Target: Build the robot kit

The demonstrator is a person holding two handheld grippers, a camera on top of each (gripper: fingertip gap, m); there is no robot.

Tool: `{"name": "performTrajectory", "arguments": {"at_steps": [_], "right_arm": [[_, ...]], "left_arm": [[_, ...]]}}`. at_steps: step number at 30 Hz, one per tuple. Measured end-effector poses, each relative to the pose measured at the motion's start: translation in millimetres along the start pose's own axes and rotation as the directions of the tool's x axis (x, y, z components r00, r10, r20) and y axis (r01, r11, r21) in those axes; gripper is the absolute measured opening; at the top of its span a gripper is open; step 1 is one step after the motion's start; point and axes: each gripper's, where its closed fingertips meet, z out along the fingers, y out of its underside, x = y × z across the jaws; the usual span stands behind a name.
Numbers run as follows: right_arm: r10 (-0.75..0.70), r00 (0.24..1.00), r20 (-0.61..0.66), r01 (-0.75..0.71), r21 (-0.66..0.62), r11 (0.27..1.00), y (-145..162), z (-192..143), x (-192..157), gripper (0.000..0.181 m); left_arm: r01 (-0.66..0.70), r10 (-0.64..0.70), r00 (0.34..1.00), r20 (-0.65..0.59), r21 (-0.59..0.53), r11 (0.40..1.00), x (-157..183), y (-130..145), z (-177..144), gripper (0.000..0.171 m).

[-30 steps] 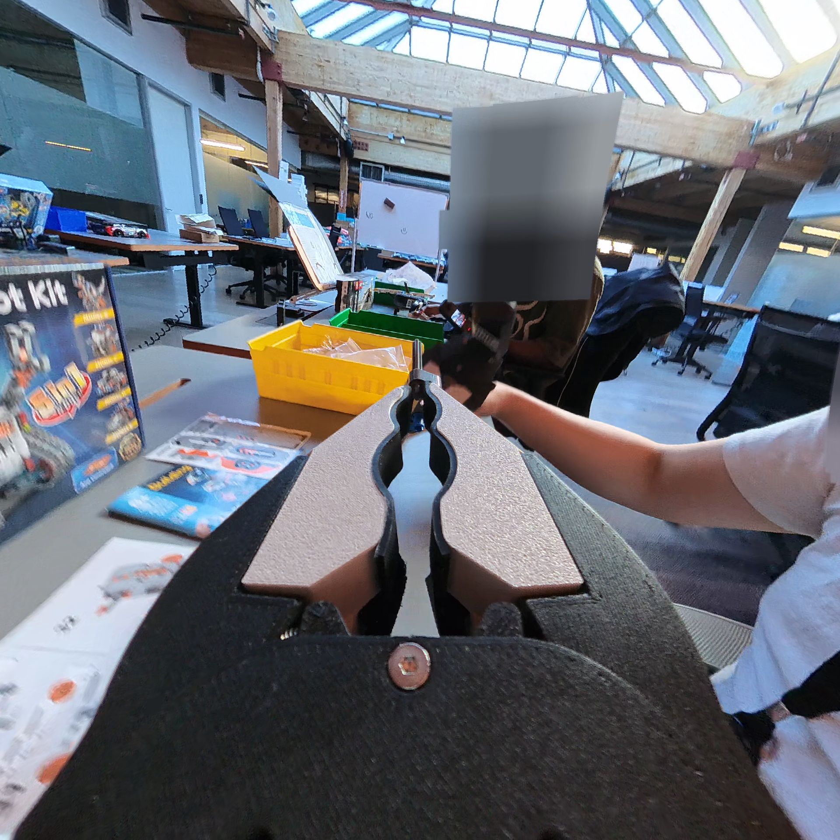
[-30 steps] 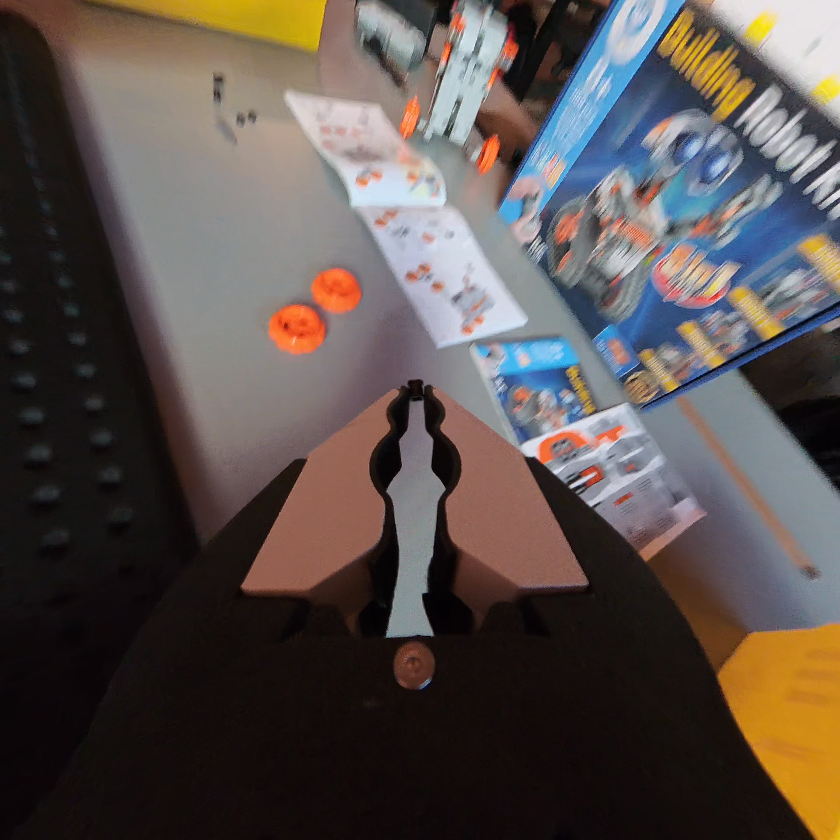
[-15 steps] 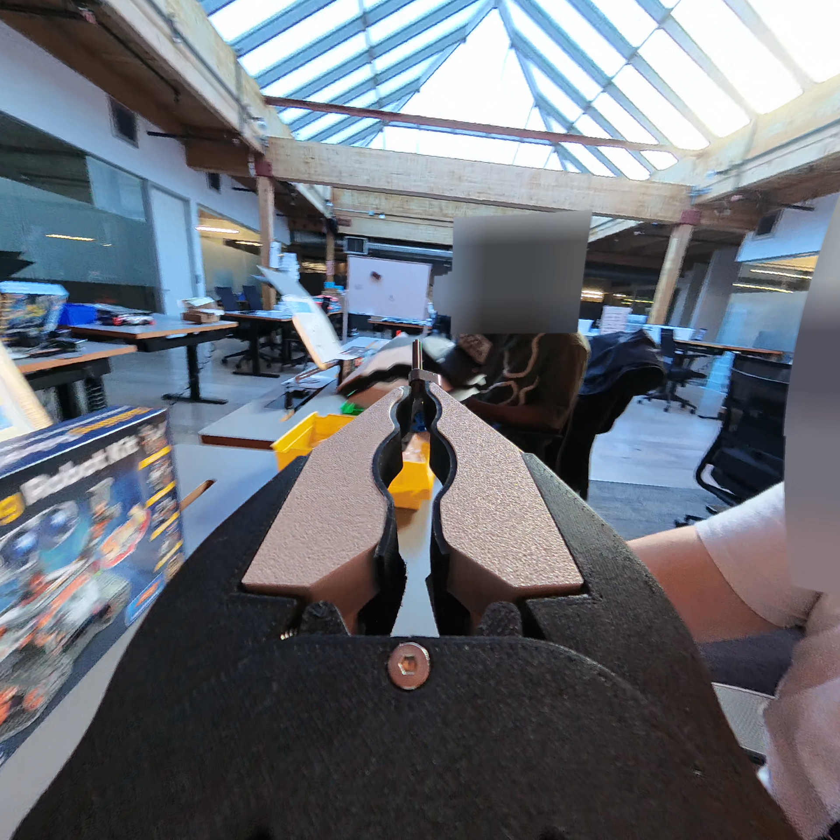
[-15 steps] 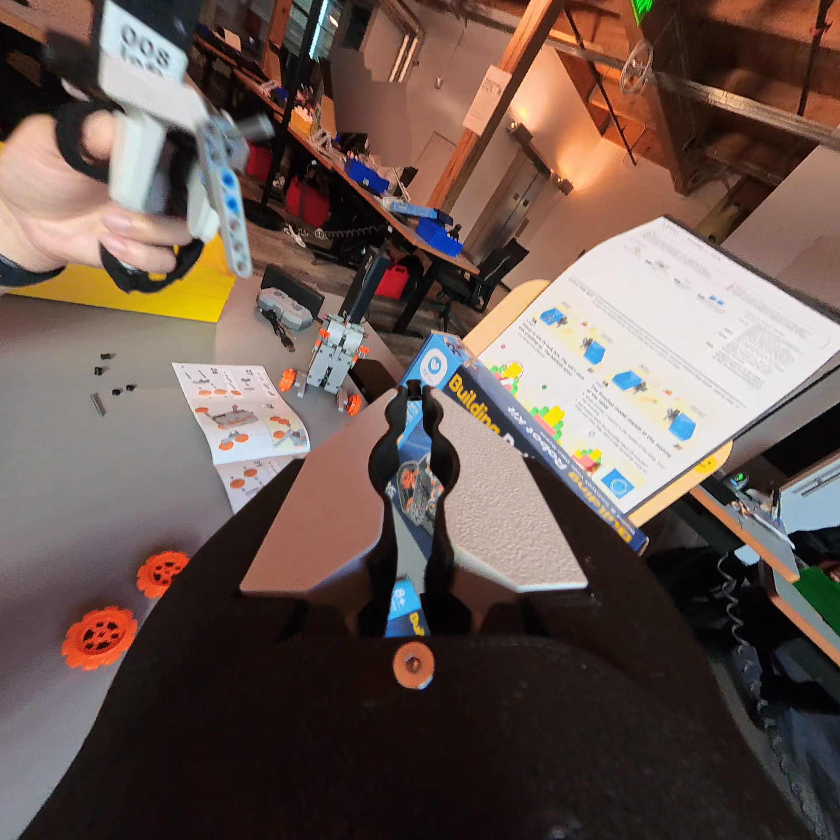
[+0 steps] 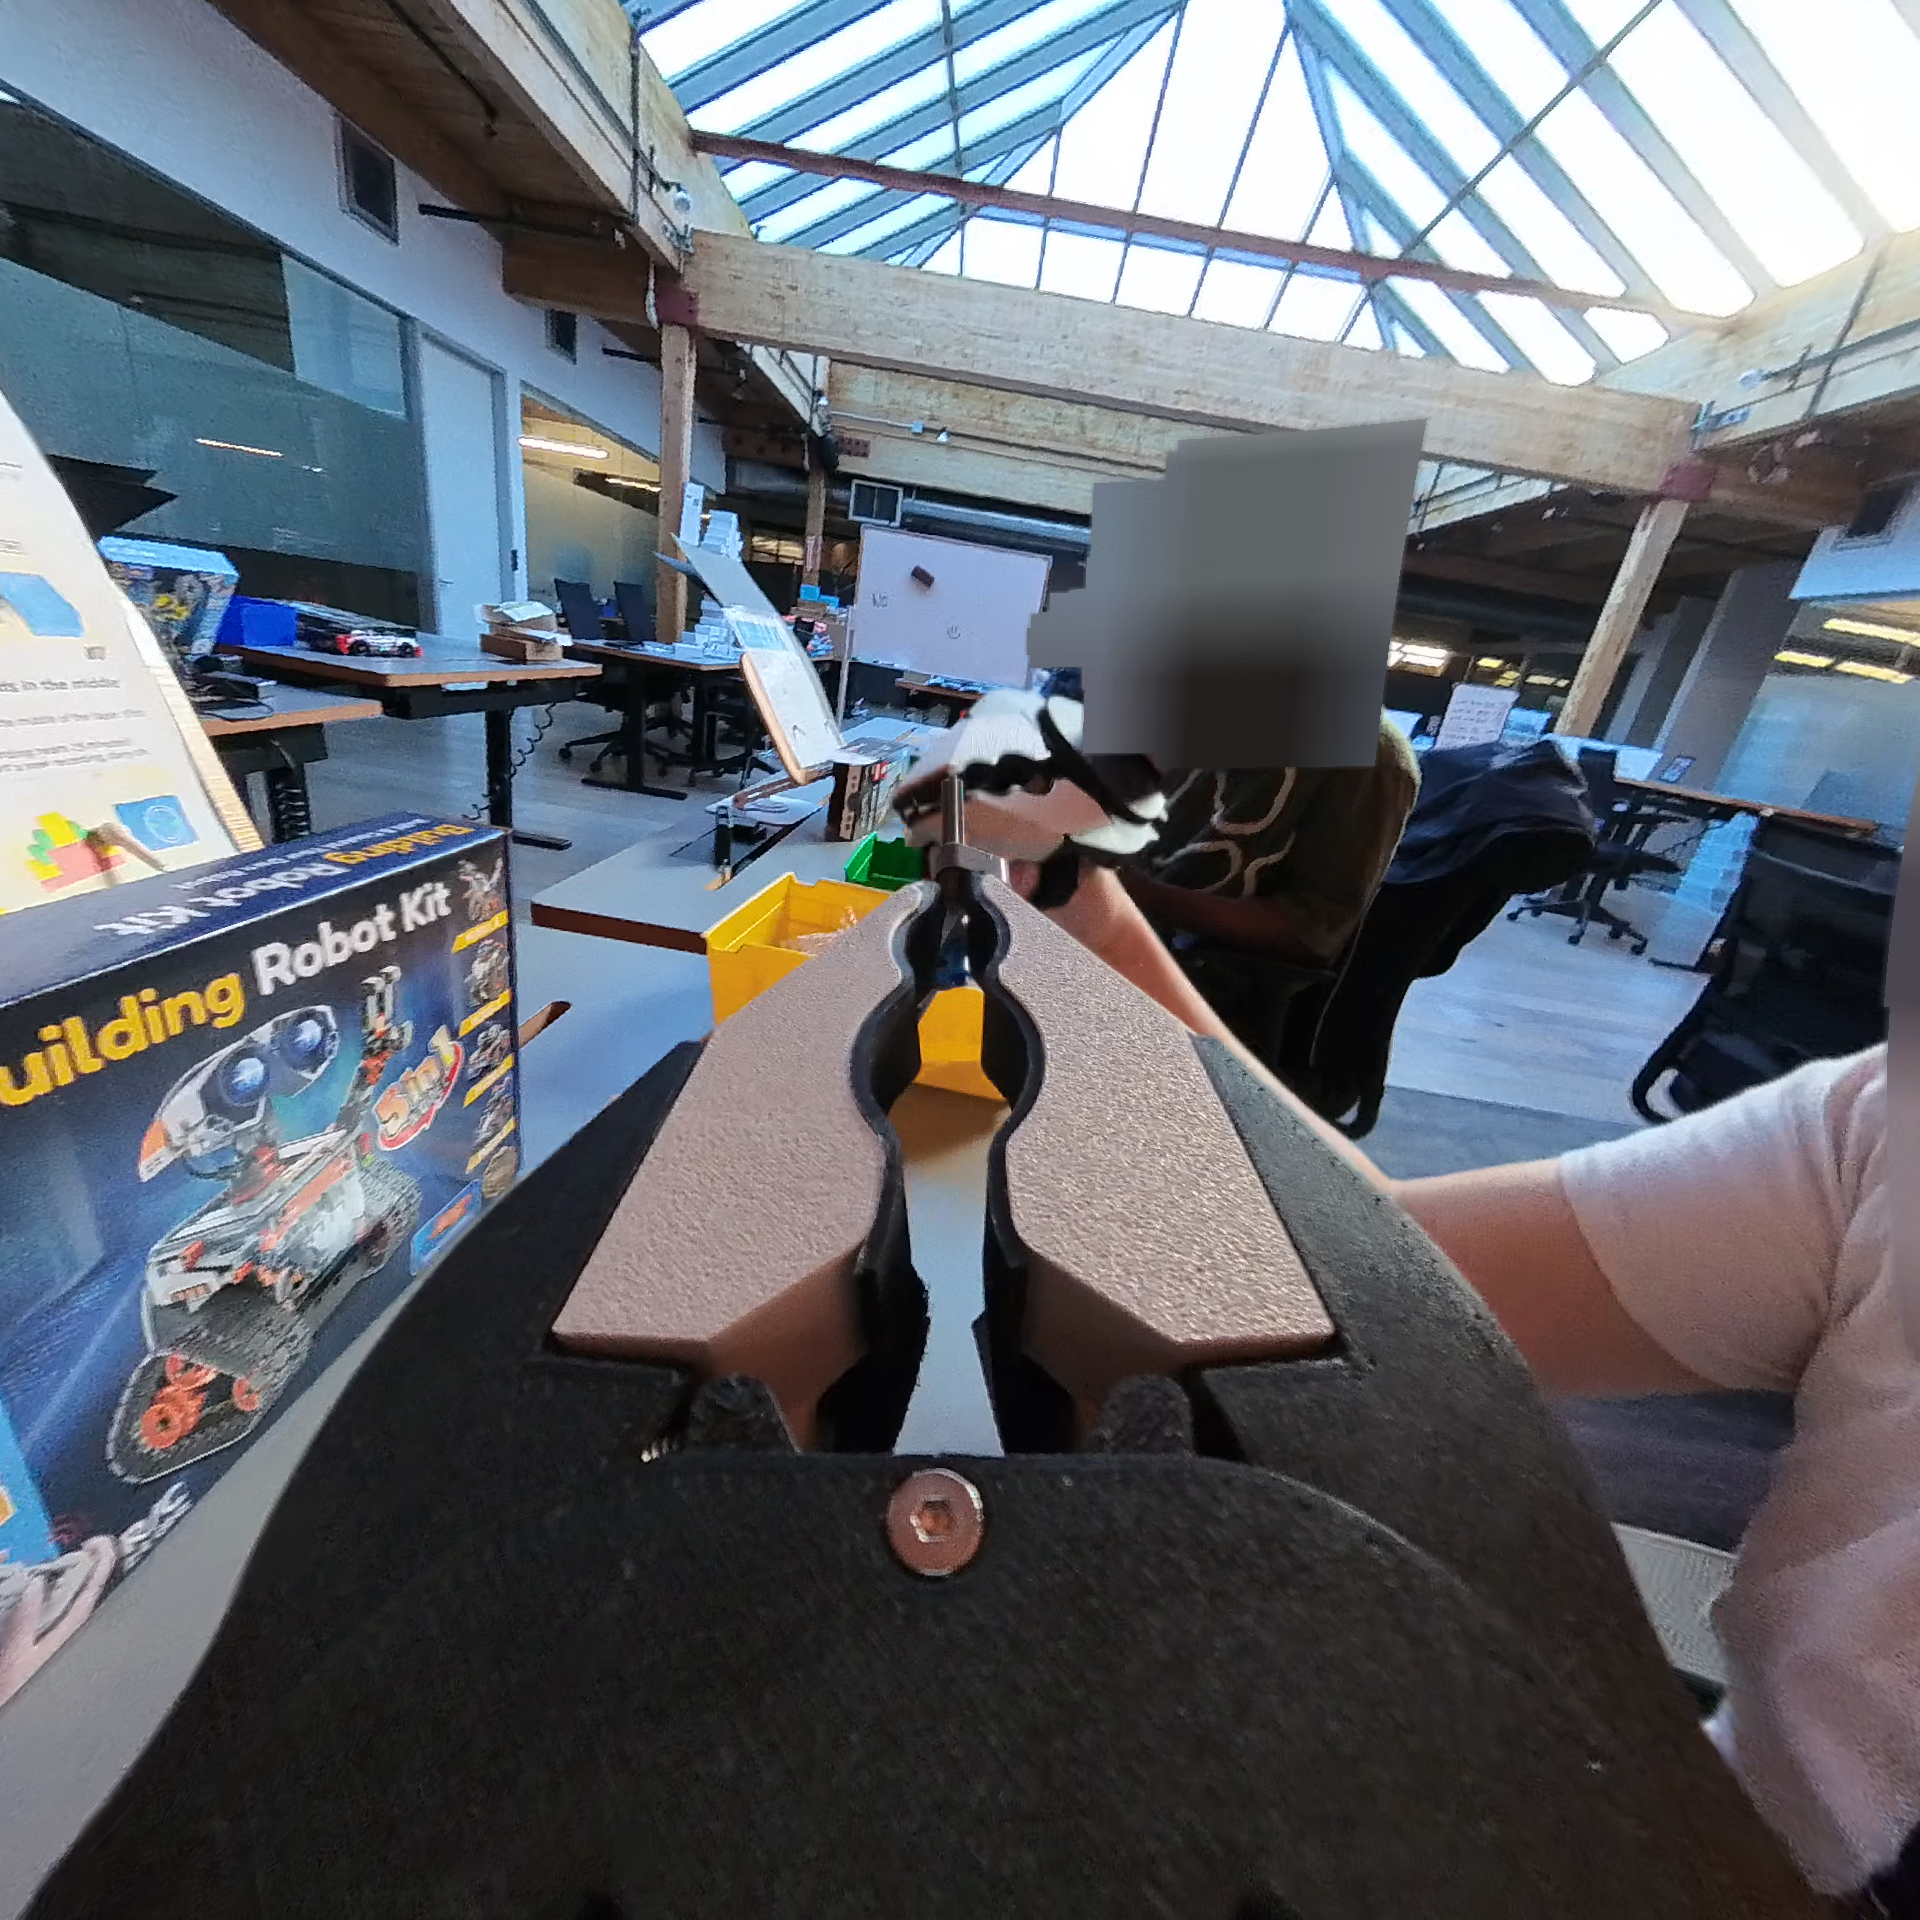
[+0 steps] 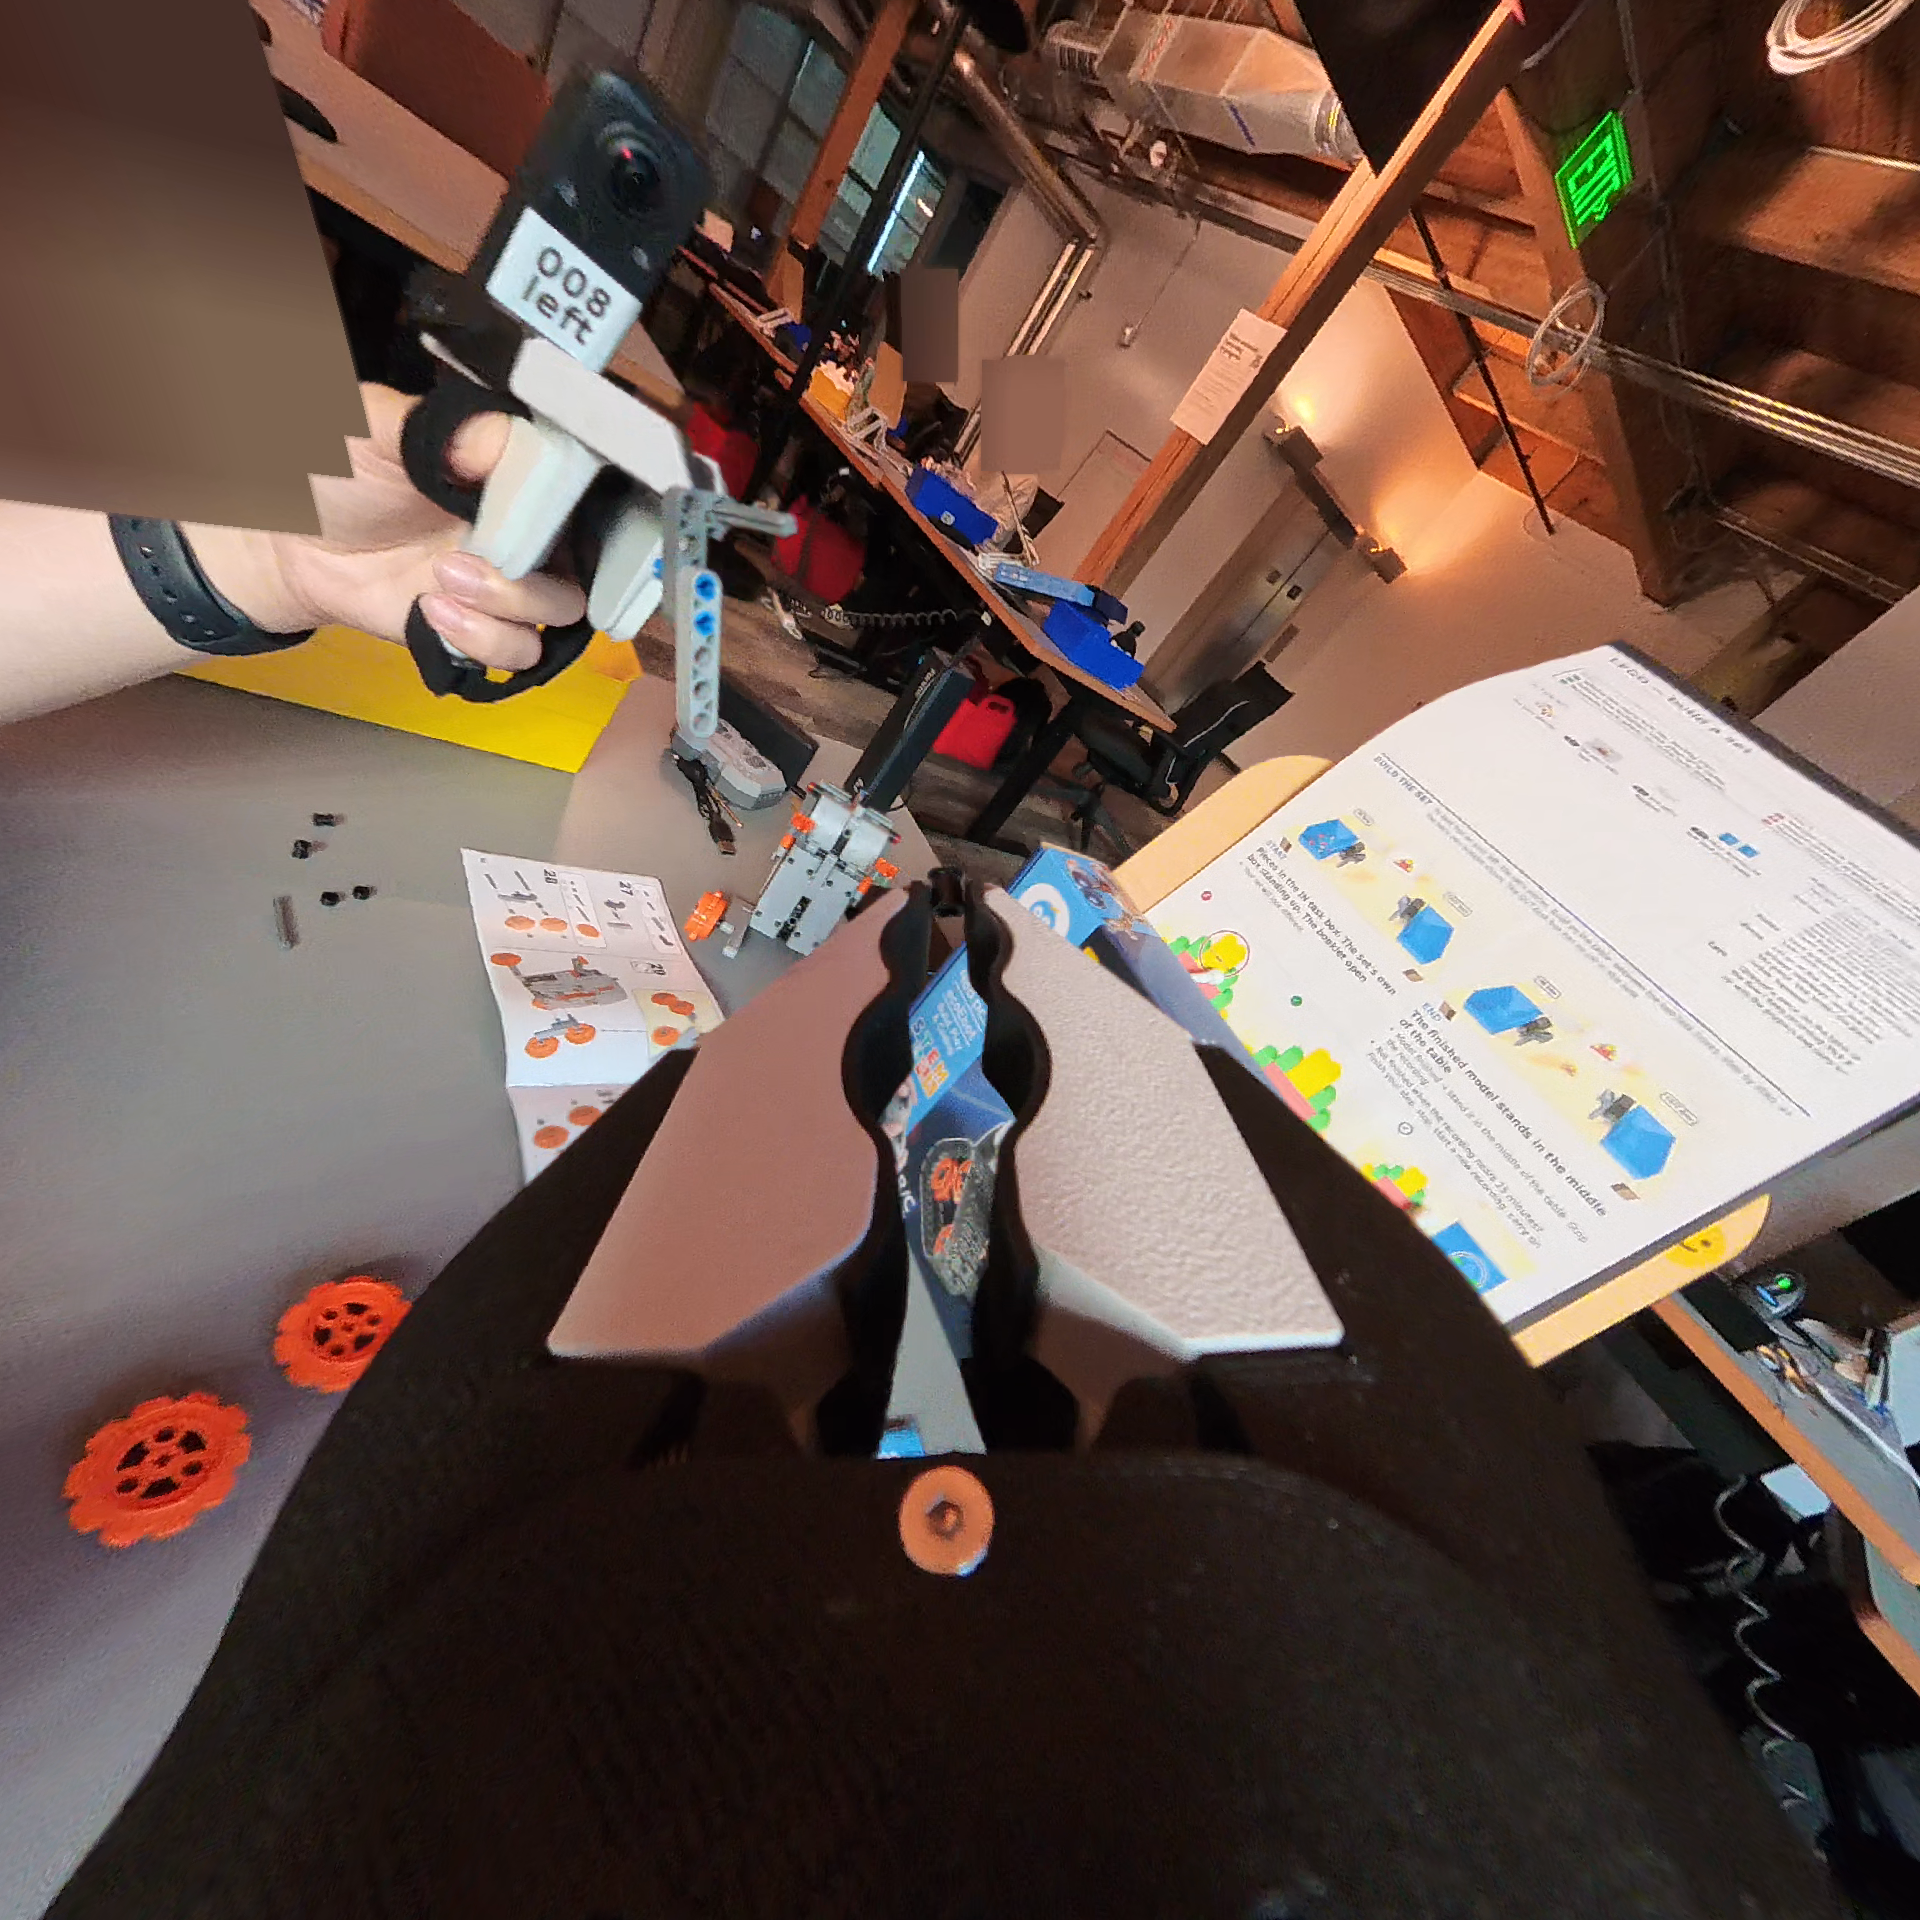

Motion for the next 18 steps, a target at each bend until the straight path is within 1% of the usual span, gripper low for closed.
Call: {"name": "performTrajectory", "arguments": {"at_steps": [2, 3, 4, 5, 7, 8, 10, 13, 16, 18], "right_arm": [[0.025, 1.000, 0.010, -0.025, 0.014, 1.000, 0, 4, -1, 0.005], [0.029, 0.999, 0.029, -0.030, 0.052, 0.998, -2, 4, -9, 0.005], [0.002, 0.999, 0.037, -0.005, 0.096, 0.995, -3, 4, -16, 0.004], [0.003, 1.000, 0.030, -0.006, 0.099, 0.995, 0, 6, -15, 0.004], [0.069, 0.996, 0.047, -0.069, -0.007, 0.998, 13, 10, -15, 0.005], [0.055, 0.998, 0.028, -0.054, -0.033, 0.998, 13, 10, -15, 0.005], [0.027, 0.999, 0.019, -0.026, -0.029, 0.999, 2, 7, -22, 0.005], [0.037, 0.999, 0.028, -0.035, -0.054, 0.998, -10, -2, -44, 0.005], [0.025, 1.000, -0.001, -0.025, -0.099, 0.995, -2, -20, -76, 0.005], [0.031, 0.999, -0.041, -0.034, -0.062, 0.997, -3, -33, -93, 0.005]], "left_arm": [[-0.024, 0.025, 1.000, 0.013, -0.007, 1.000, 0, -1, -2, 0.001], [-0.027, 0.027, 1.000, 0.014, -0.008, 1.000, 0, -2, -3, 0.001], [-0.029, 0.030, 0.999, 0.017, -0.009, 1.000, -1, -2, -4, 0.001], [-0.033, 0.034, 0.999, 0.019, -0.012, 0.999, -1, -2, -4, 0.001], [-0.030, 0.031, 0.999, 0.018, -0.013, 0.999, -2, -2, -4, 0.001], [-0.027, 0.027, 1.000, 0.010, -0.007, 1.000, -1, -2, -4, 0.001], [-0.021, 0.021, 1.000, 0.003, -0.004, 1.000, 0, -2, -3, 0.001], [-0.023, 0.023, 1.000, 0.006, -0.015, 1.000, -1, 0, -3, 0.001], [-0.005, 0.005, 1.000, -0.009, 0.000, 1.000, 0, -1, -3, 0.001], [0.002, -0.002, 1.000, -0.016, 0.004, 1.000, 0, -2, -2, 0.001]]}}
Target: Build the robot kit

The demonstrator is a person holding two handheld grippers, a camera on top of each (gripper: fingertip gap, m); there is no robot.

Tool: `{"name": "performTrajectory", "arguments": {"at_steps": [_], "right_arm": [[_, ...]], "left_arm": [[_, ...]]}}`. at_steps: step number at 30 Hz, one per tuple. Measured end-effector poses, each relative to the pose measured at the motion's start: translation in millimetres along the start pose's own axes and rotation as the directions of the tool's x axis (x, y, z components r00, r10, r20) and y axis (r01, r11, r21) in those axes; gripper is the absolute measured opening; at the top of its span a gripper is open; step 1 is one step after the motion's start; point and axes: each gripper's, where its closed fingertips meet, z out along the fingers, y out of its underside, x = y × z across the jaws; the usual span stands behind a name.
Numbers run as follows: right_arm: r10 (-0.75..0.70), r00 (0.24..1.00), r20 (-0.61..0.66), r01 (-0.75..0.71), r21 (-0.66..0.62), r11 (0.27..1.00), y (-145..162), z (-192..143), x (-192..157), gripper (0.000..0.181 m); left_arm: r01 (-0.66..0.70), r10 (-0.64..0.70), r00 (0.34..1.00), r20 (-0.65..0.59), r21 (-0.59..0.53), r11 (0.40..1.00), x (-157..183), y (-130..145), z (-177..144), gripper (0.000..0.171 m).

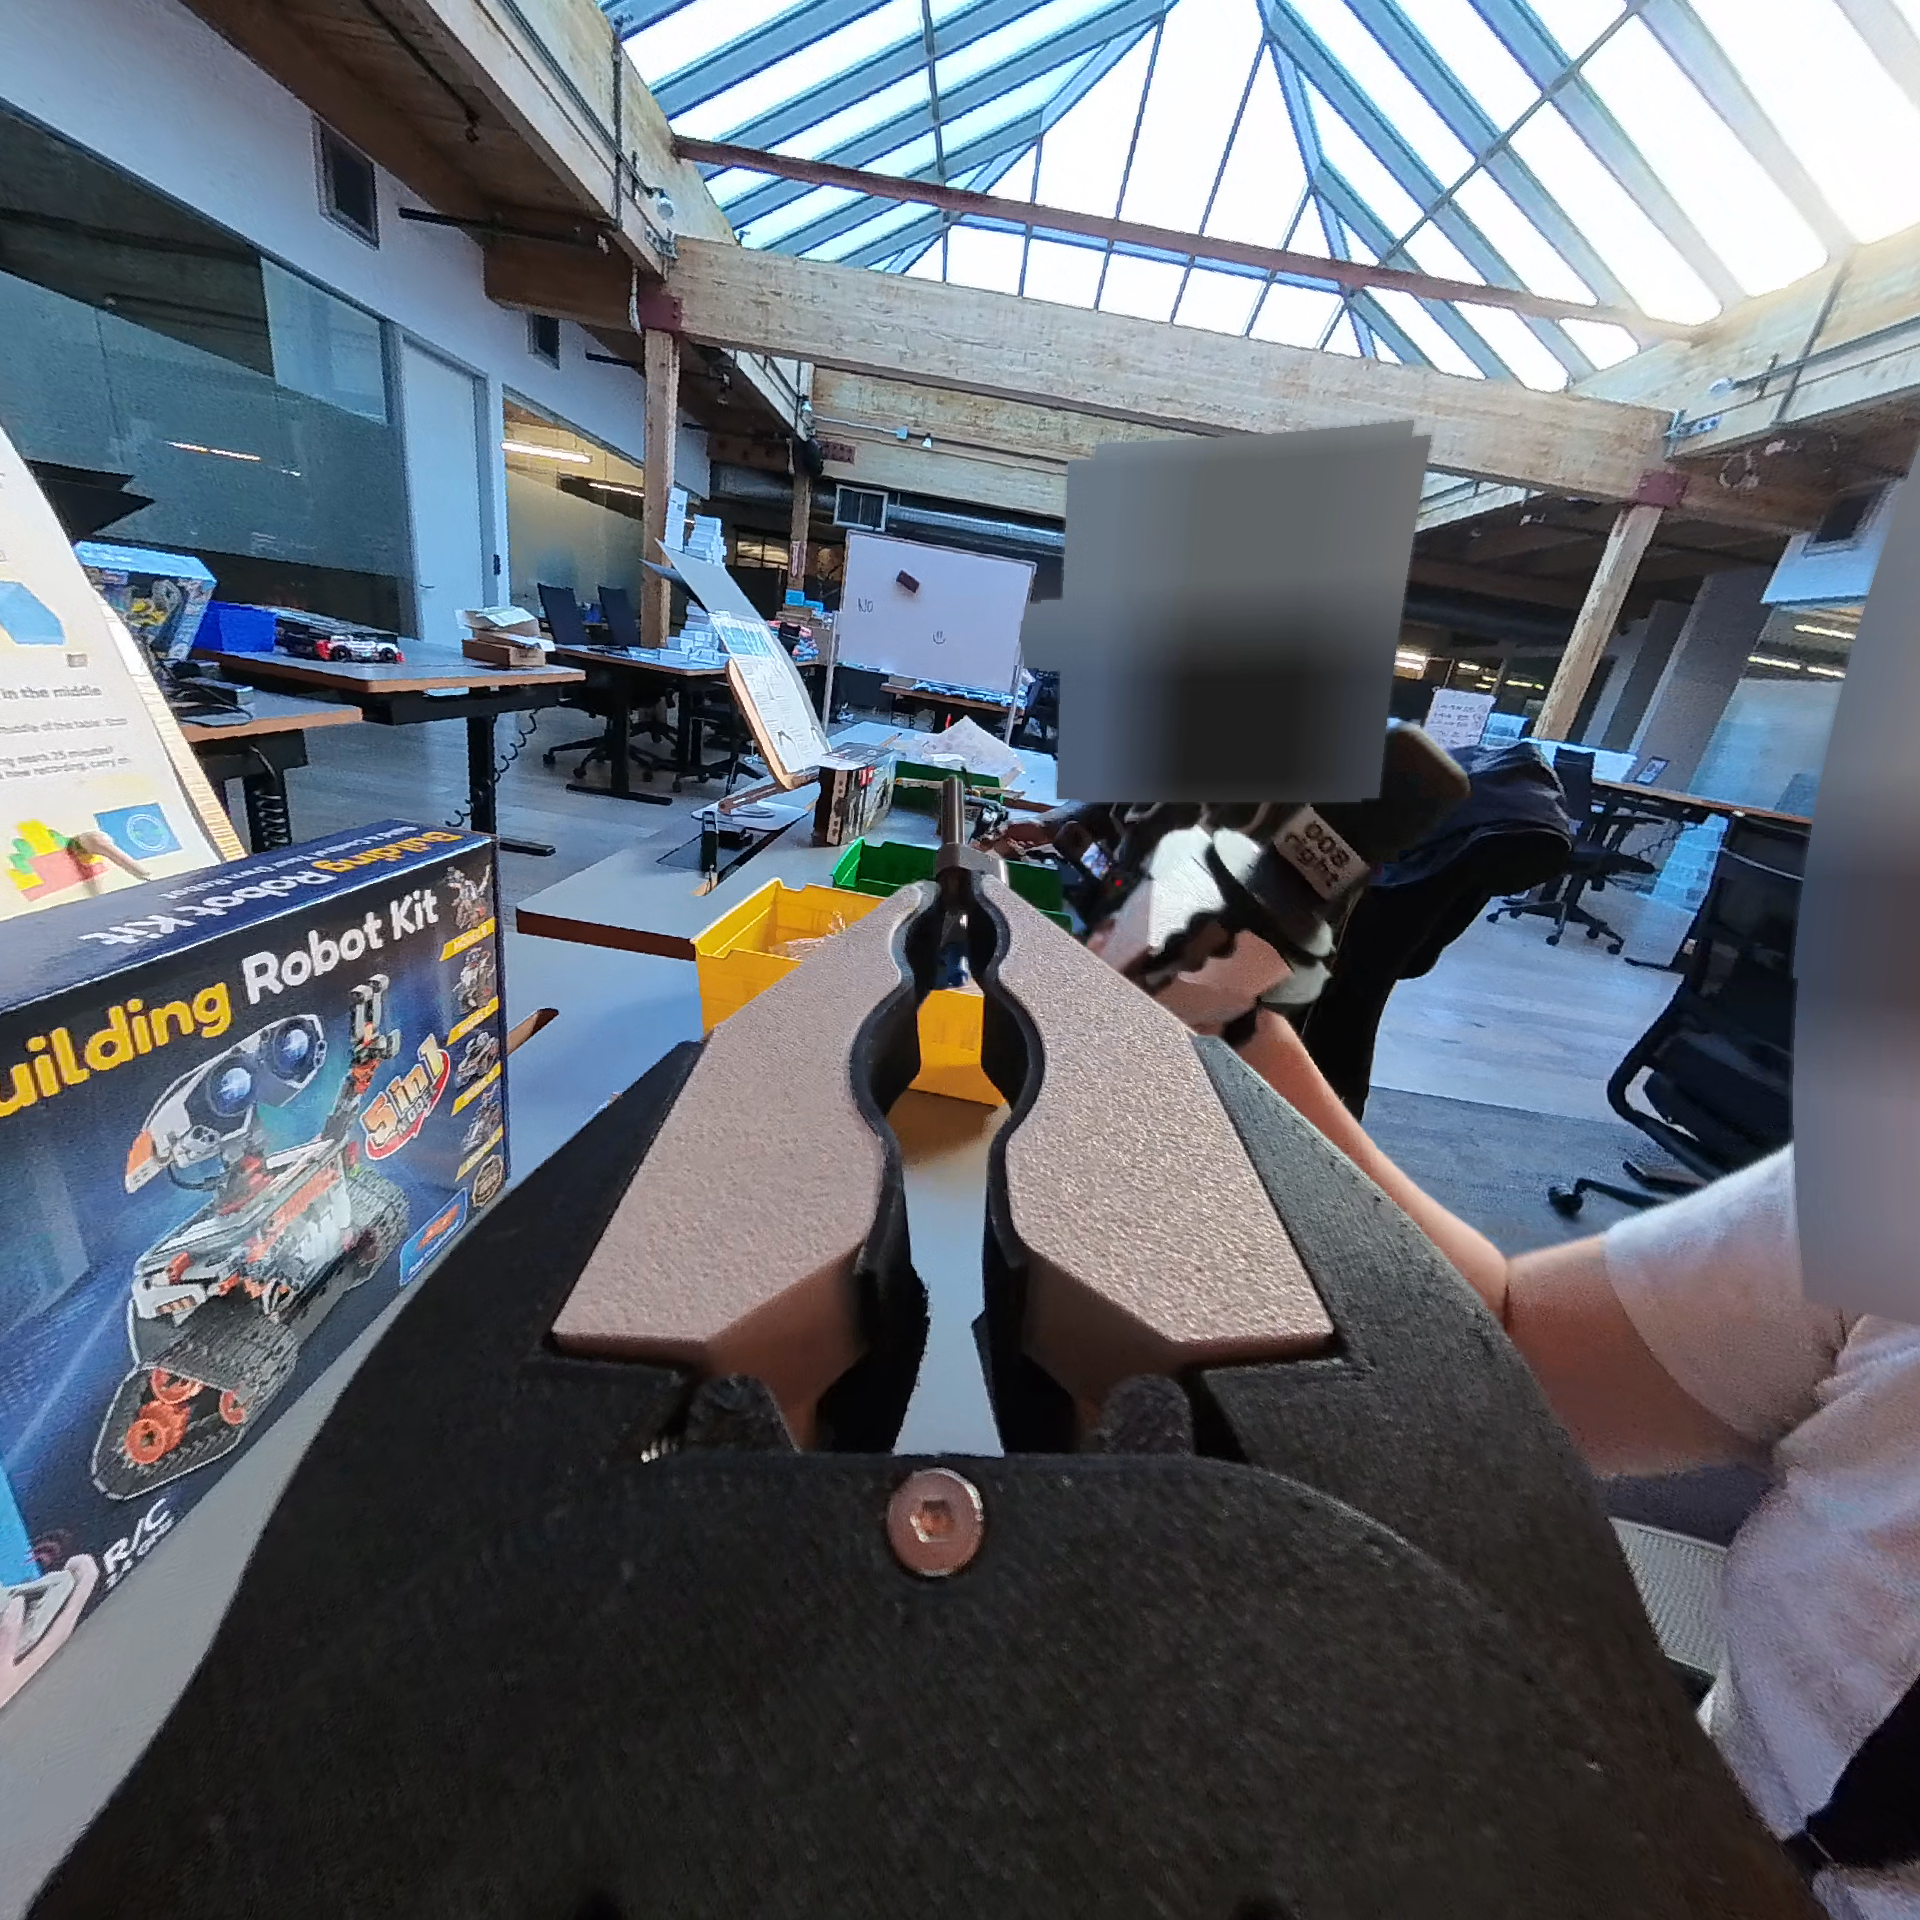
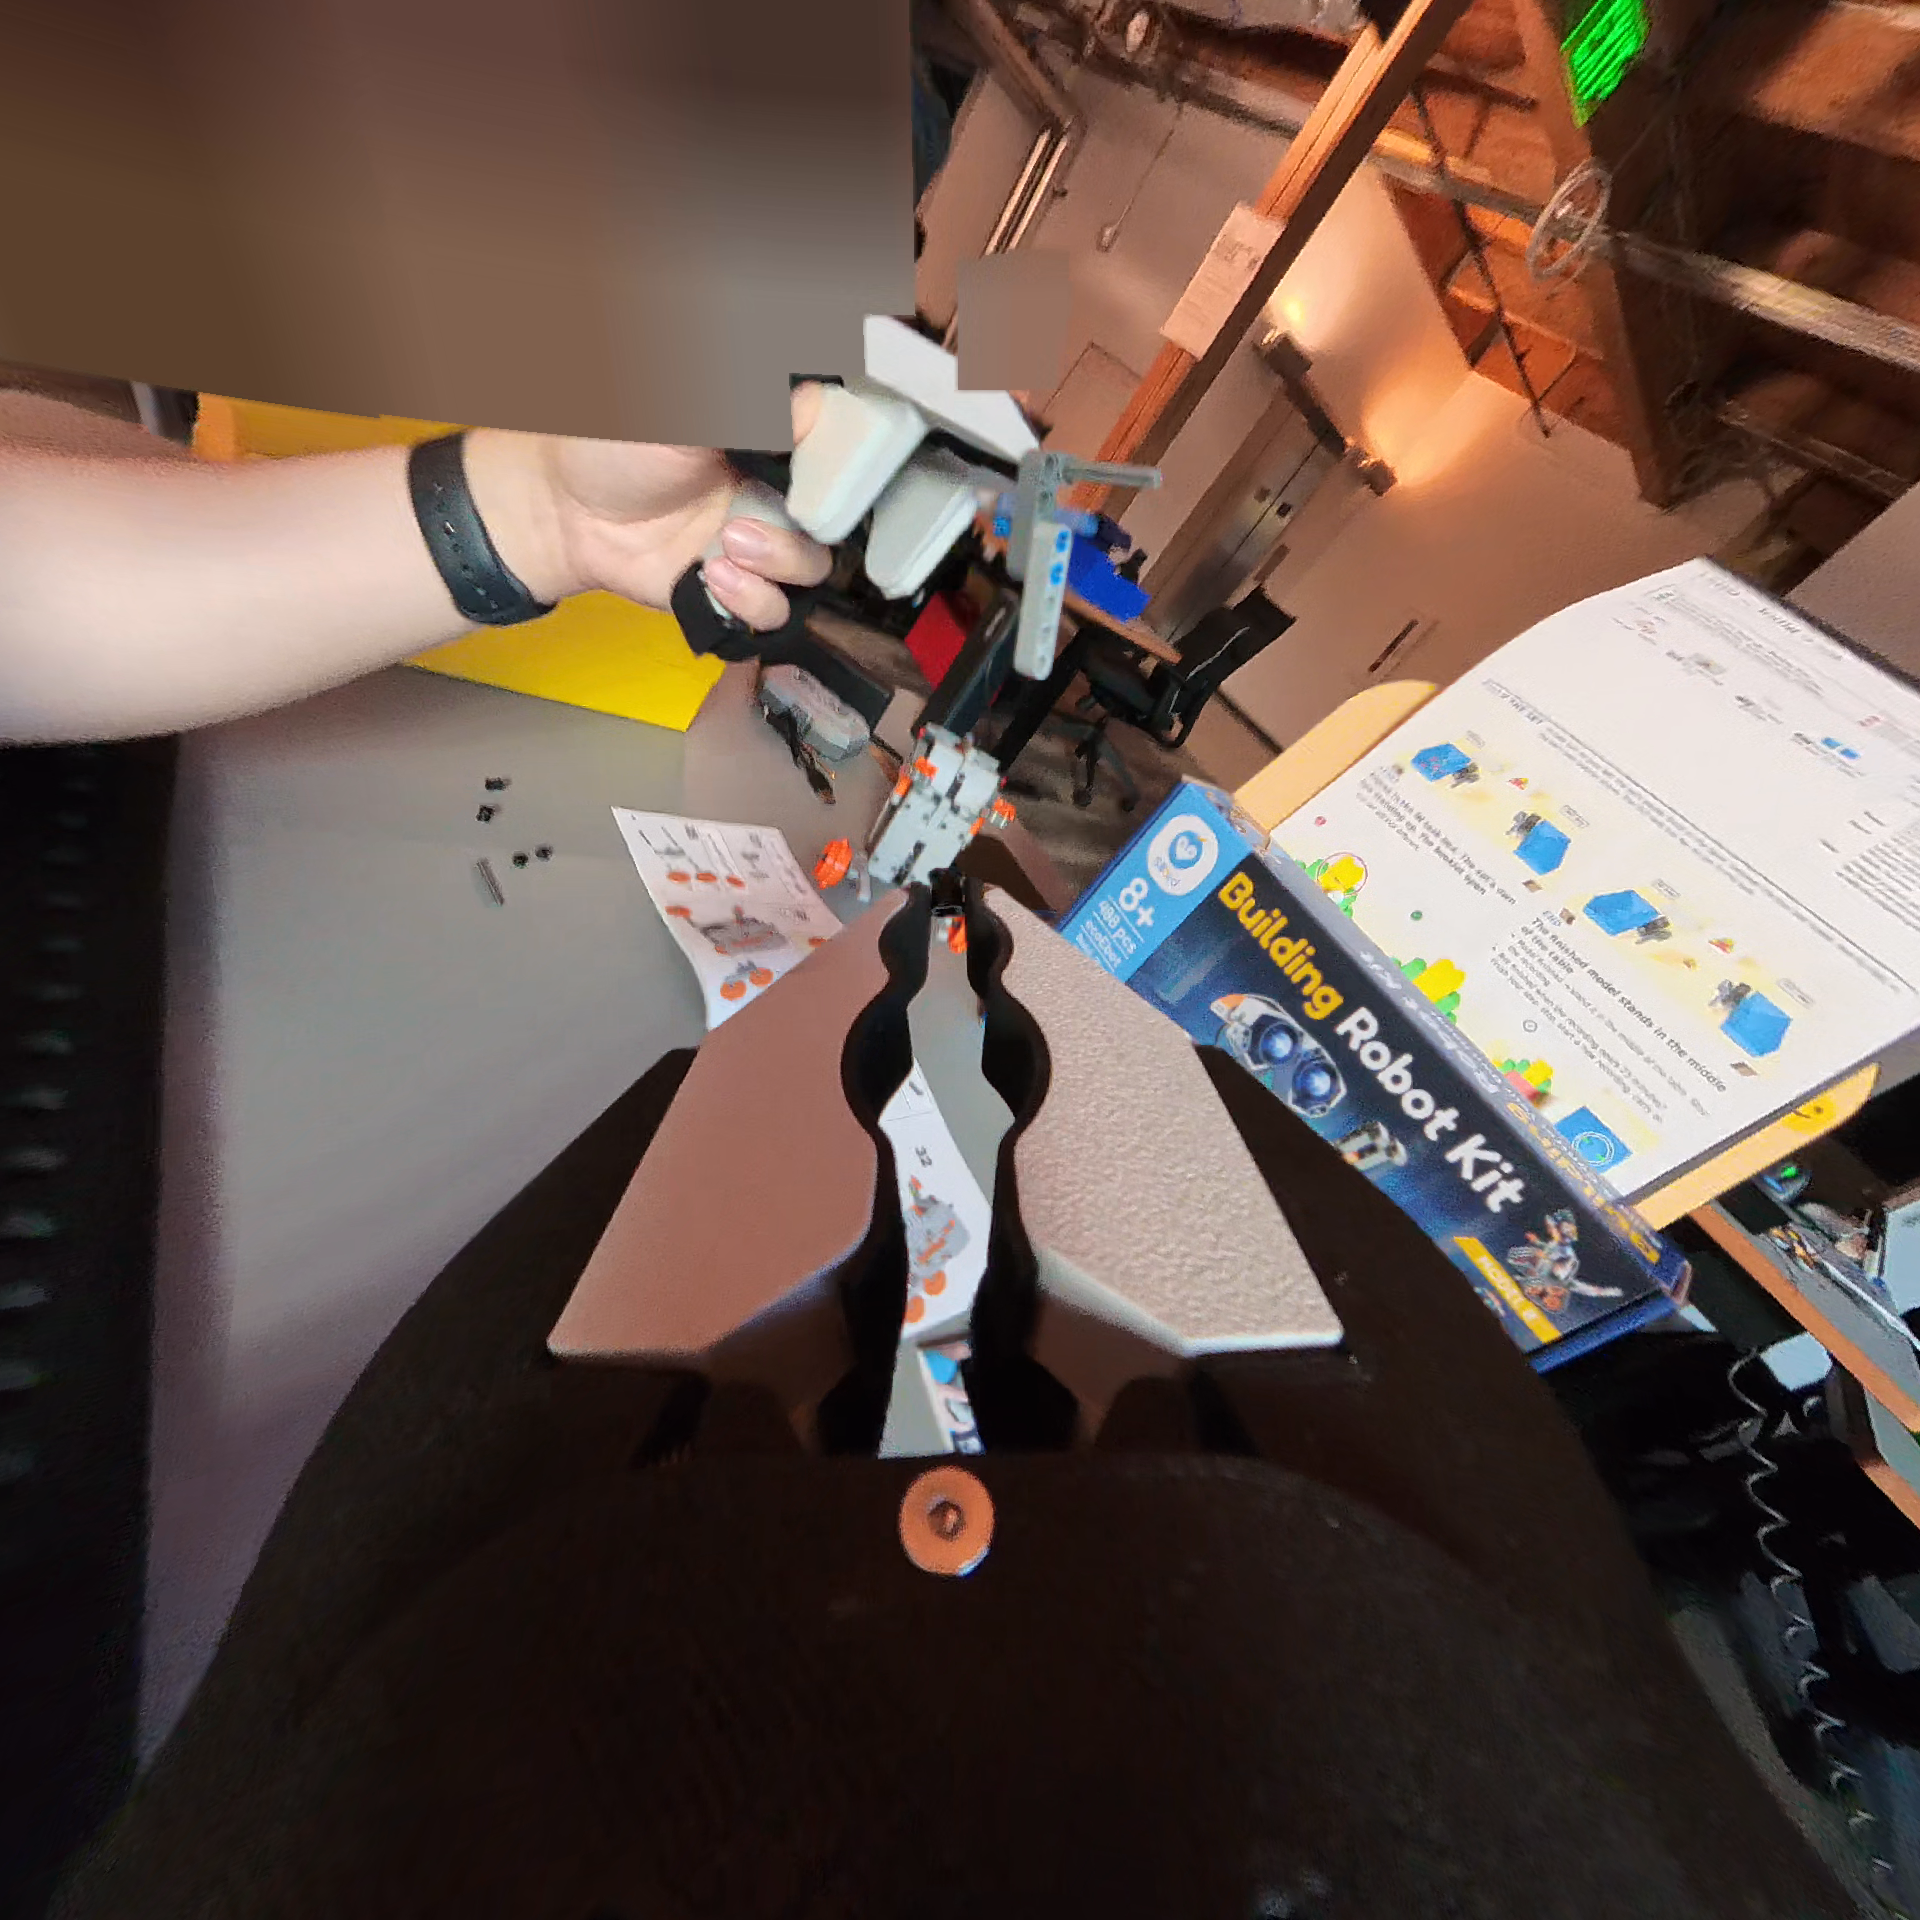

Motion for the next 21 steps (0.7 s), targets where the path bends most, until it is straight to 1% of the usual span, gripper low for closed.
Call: {"name": "performTrajectory", "arguments": {"at_steps": [1, 3, 4, 7, 8, 10, 12, 15, 17, 19, 21], "right_arm": [[0.004, 1.000, -0.018, -0.004, 0.031, 1.000, -2, -5, -4, 0.005], [-0.009, 0.999, -0.051, 0.012, 0.061, 0.998, -4, -12, -1, 0.004], [-0.012, 0.998, -0.059, 0.015, 0.054, 0.998, -5, -14, 5, 0.004], [-0.038, 0.996, -0.085, 0.035, -0.031, 0.999, -3, -15, 21, 0.005], [-0.040, 0.996, -0.083, 0.039, -0.009, 0.999, -6, -15, 23, 0.005], [0.015, 0.999, -0.040, -0.013, 0.052, 0.999, -11, -12, 21, 0.004], [0.009, 1.000, -0.020, -0.008, 0.053, 0.999, -13, -11, 24, 0.005], [-0.028, 1.000, 0.004, 0.028, -0.025, 0.999, -16, -3, 42, 0.005], [-0.053, 0.998, 0.036, 0.055, -0.054, 0.997, -23, 6, 55, 0.005], [-0.053, 0.998, 0.046, 0.058, -0.108, 0.993, -21, 16, 68, 0.005], [-0.076, 0.997, 0.033, 0.079, -0.128, 0.989, -16, 24, 75, 0.005]], "left_arm": [[0.001, -0.001, 1.000, -0.002, -0.002, 1.000, 0, 0, 0, 0.001], [0.000, 0.000, 1.000, -0.002, 0.000, 1.000, 2, -1, 1, 0.001], [-0.003, 0.003, 1.000, -0.002, 0.001, 1.000, 2, -1, 1, 0.001], [-0.014, 0.014, 1.000, -0.007, 0.007, 1.000, 6, -6, -1, 0.001], [-0.016, 0.016, 1.000, -0.007, 0.008, 1.000, 6, -7, -2, 0.001], [-0.018, 0.018, 1.000, -0.001, 0.003, 1.000, 6, -7, -2, 0.001], [-0.015, 0.015, 1.000, 0.000, 0.001, 1.000, 6, -7, -4, 0.001], [-0.012, 0.012, 1.000, 0.016, -0.006, 1.000, 2, -6, -6, 0.001], [0.004, -0.004, 1.000, 0.020, -0.001, 1.000, -2, -6, -8, 0.001], [0.014, -0.014, 0.999, 0.029, 0.000, 1.000, -5, -6, -10, 0.001], [0.014, -0.014, 0.999, 0.038, -0.002, 1.000, -8, -6, -12, 0.001]]}}
